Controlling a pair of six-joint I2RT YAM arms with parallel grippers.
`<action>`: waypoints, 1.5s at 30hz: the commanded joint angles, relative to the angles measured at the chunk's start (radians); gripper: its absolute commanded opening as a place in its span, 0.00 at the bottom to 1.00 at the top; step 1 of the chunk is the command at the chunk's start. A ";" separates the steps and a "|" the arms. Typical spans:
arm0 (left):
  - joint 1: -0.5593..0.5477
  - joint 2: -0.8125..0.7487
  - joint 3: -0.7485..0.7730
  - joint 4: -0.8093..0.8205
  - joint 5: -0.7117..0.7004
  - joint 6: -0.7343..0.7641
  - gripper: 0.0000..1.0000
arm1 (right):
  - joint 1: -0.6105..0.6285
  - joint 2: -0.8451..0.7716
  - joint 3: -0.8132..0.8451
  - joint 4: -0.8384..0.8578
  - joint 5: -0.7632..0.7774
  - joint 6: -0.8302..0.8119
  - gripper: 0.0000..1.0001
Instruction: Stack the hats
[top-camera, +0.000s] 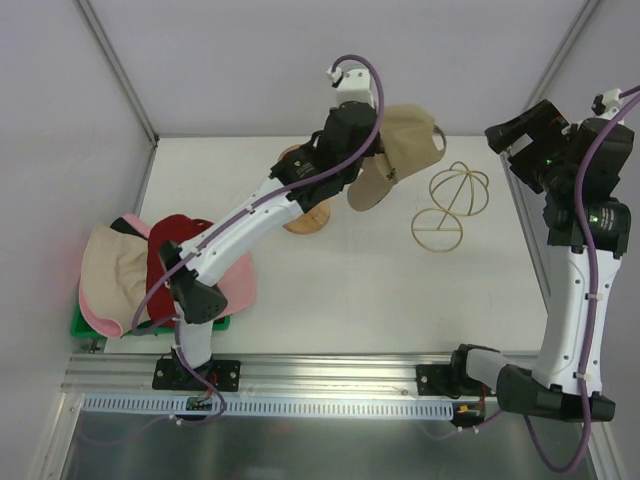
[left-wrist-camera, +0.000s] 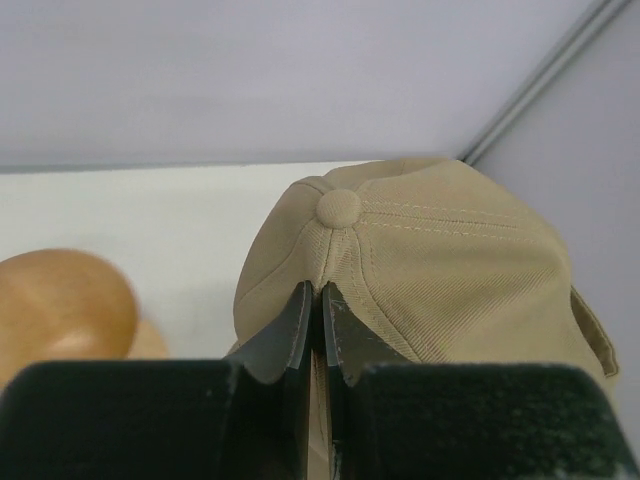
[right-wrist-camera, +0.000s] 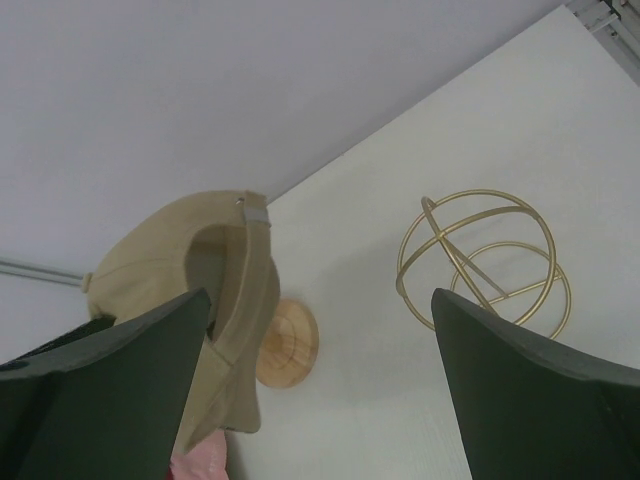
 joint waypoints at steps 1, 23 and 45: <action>-0.018 0.114 0.145 0.200 0.083 0.064 0.00 | -0.041 -0.022 0.002 0.009 -0.038 0.043 0.99; -0.096 0.486 0.233 0.432 0.430 0.189 0.00 | -0.084 -0.085 -0.171 0.131 -0.017 0.091 0.99; -0.130 0.299 -0.155 0.559 0.376 0.227 0.48 | -0.112 -0.022 -0.286 0.111 -0.001 0.010 0.99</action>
